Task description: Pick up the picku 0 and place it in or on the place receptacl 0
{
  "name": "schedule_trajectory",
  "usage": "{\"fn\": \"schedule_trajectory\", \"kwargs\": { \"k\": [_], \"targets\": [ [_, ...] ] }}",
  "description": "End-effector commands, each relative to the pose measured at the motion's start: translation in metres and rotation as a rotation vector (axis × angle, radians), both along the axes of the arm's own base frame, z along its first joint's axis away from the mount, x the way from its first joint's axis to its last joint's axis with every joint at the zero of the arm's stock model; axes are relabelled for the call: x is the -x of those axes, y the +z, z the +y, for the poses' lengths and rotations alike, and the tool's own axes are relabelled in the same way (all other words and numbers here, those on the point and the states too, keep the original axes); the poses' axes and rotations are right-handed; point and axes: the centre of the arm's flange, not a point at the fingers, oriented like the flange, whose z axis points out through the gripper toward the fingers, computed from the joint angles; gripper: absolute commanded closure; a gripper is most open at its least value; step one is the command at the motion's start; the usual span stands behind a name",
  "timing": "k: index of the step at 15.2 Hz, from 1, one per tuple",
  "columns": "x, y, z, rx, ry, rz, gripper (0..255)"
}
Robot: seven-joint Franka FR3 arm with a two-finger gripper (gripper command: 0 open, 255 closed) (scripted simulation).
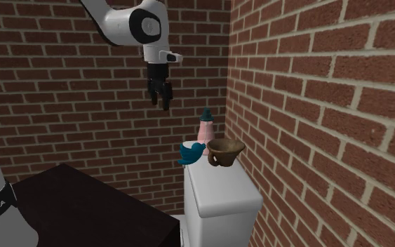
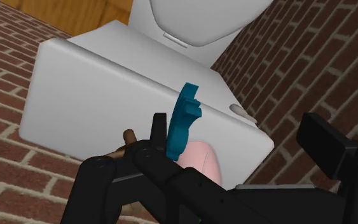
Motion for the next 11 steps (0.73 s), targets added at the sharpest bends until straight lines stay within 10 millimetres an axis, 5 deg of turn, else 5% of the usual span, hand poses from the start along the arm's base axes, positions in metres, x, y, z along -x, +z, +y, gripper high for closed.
{"fn": "schedule_trajectory", "kwargs": {
  "k": [1, 11],
  "targets": [
    [-0.018, -0.025, -0.005, 0.001, -0.040, 0.003, 0],
    [-0.085, -0.136, -0.033, 0.007, -0.229, 0.021, 0]
  ]
}}
